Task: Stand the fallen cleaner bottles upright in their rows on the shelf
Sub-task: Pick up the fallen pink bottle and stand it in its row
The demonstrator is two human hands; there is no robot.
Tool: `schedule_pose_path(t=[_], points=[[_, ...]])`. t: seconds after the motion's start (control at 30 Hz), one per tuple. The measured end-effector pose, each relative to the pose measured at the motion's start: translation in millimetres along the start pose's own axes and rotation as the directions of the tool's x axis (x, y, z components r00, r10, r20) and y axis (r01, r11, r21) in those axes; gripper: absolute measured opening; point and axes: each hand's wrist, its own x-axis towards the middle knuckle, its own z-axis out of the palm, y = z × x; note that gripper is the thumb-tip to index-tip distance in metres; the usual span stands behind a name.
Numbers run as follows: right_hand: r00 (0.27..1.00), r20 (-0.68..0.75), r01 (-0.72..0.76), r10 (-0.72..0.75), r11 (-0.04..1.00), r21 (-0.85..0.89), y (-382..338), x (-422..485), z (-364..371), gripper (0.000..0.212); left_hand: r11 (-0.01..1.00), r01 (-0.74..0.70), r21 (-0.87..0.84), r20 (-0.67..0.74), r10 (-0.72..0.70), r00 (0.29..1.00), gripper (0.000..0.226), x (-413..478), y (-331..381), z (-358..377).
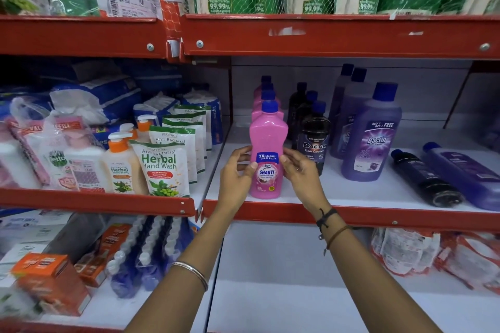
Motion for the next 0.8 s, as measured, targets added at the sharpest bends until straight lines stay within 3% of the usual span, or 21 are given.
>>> schedule_pose_path(t=[0.07,0.17,0.27,0.37,0.47,0.63,0.73,0.8], points=[[1.0,0.013,-0.016,0.016,1.0,-0.01,-3,-4,-2,0.039,1.0,0.002,-0.01,-0.036,-0.003,0.999,0.039,-4,-1,4],[0.998,-0.029,-0.06,0.06,0.998,-0.001,-5,-15,-17,0.038,0.999,-0.034,0.037,-0.23,0.042,0.972,0.038,-14,3,18],[0.993,-0.098,-0.059,0.059,0.998,-0.003,-6,-26,-52,0.025,0.946,-0.281,0.162,-0.378,0.323,0.868,0.034,-21,23,42],[0.982,-0.191,-0.023,0.011,0.998,-0.059,-11,-35,-101,0.02,0.797,-0.508,0.327,-0.316,0.599,0.736,0.032,-24,45,83],[0.958,-0.282,-0.006,-0.045,0.984,-0.177,-15,-39,-162,0.02,0.729,-0.625,0.28,-0.129,0.674,0.728,0.031,-29,63,142],[0.905,-0.416,-0.09,-0.089,0.915,-0.393,-7,-38,-254,0.024,0.85,-0.508,0.143,0.157,0.487,0.859,0.034,-38,71,233],[0.882,-0.468,-0.198,-0.053,0.86,-0.471,0,-33,-291,0.029,0.95,-0.288,0.119,0.311,0.24,0.92,0.036,-39,65,280],[0.899,-0.437,-0.28,0.026,0.802,-0.527,5,-25,-308,0.025,0.986,-0.086,0.144,0.391,0.023,0.92,0.036,-37,65,308]])
